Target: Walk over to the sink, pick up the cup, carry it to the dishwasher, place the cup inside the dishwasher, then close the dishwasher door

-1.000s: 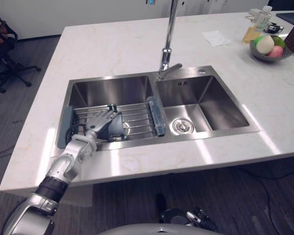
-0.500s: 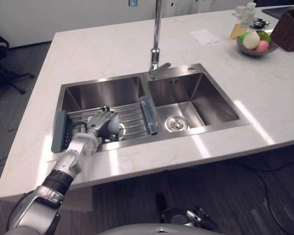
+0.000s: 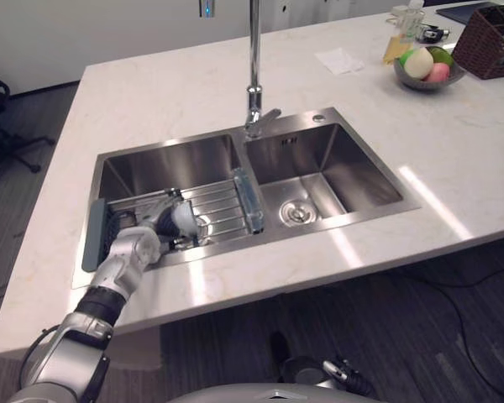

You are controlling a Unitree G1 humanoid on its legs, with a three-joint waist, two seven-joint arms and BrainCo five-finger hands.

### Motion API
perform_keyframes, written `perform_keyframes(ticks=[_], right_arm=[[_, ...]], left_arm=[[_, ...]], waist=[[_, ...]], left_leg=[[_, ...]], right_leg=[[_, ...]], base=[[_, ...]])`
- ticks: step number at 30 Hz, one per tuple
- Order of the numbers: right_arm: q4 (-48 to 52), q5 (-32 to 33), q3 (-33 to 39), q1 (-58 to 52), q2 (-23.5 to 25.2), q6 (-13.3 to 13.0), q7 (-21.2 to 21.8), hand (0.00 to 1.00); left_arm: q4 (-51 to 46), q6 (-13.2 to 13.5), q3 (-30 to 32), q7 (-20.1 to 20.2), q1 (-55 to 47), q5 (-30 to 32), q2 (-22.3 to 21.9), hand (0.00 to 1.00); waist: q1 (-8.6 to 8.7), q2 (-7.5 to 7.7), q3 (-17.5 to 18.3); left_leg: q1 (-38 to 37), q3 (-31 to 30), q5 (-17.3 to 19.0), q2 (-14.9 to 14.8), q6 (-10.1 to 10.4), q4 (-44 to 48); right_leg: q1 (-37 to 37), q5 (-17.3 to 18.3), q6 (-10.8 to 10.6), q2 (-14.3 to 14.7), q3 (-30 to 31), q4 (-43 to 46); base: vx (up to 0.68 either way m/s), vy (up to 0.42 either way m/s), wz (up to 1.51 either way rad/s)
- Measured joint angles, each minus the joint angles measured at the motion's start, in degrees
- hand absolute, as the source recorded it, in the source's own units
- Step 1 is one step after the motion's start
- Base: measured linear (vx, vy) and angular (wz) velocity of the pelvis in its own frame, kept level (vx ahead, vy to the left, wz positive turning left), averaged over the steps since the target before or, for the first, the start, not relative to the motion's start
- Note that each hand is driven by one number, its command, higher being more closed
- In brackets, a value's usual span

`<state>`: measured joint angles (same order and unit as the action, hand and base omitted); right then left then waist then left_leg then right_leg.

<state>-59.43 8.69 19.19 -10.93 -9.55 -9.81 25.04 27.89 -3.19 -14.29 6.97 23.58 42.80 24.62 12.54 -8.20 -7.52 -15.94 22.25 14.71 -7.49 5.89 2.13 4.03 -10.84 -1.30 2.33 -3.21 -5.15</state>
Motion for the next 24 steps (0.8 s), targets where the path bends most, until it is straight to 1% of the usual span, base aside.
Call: perform_keyframes(ticks=[6, 9, 14, 18, 19, 24], right_arm=[[-0.03, -0.01, 0.03, 0.01, 0.12, 0.74, 0.13, 0.00], [-0.02, 0.00, 0.05, 0.02, 0.25, 1.05, 0.24, 0.00], [-0.05, -0.02, 0.06, 0.01, 0.26, 1.35, 0.63, 0.00], [-0.07, -0.02, 0.06, 0.01, 0.27, 1.46, 0.66, 0.00], [-0.07, -0.02, 0.07, 0.01, 0.23, 1.49, 0.66, 0.00], [-0.09, -0.03, 0.06, 0.01, 0.07, 1.66, 0.72, 0.00]], left_arm=[[0.16, 0.10, 1.46, 0.37, 0.16, -0.15, -0.03, 0.00], [0.46, 0.84, 3.09, 1.22, 0.12, -1.12, -0.06, 0.00], [0.98, 1.26, 3.84, 2.22, 0.18, -2.24, 0.01, 0.00], [1.97, 2.23, 5.25, 3.08, 0.17, -2.65, 0.01, 0.00], [2.03, 2.45, 5.29, 3.46, 0.17, -2.68, 0.07, 1.00], [2.08, 3.73, 5.40, 4.23, -0.24, -2.36, 0.10, 1.00]], waist=[[-0.22, 0.41, -0.28], [-0.33, 0.57, -0.40], [-0.45, 0.61, -0.42], [-0.60, 0.64, -0.44], [-0.73, 0.66, -0.46], [-0.97, 0.87, -0.59]], left_leg=[[0.00, 0.00, -0.03, 0.03, -0.03, 0.02], [0.01, 0.02, -0.05, 0.03, -0.03, 0.15], [0.07, 0.10, -0.06, 0.04, -0.04, 0.48], [0.14, 0.10, -0.07, 0.03, -0.04, 0.69], [0.17, 0.07, -0.07, 0.03, -0.05, 0.70], [0.18, 0.00, -0.08, 0.03, -0.06, 0.74]], right_leg=[[0.00, 0.20, -0.18, -0.04, -0.06, 0.00], [-0.02, 0.31, -0.33, -0.04, -0.09, 0.00], [-0.05, 0.33, -0.34, -0.08, -0.04, 0.00], [-0.07, 0.32, -0.33, -0.10, -0.19, 0.00], [-0.08, 0.32, -0.34, -0.12, -0.25, 0.00], [-0.13, 0.33, -0.34, -0.16, -0.33, 0.00]], base=[[0.00, 0.000, 0.00], [-0.01, -0.005, 0.00], [0.00, 0.000, 0.00], [0.00, 0.000, 0.00], [0.00, 0.000, 0.00], [0.00, 0.000, 0.00]])
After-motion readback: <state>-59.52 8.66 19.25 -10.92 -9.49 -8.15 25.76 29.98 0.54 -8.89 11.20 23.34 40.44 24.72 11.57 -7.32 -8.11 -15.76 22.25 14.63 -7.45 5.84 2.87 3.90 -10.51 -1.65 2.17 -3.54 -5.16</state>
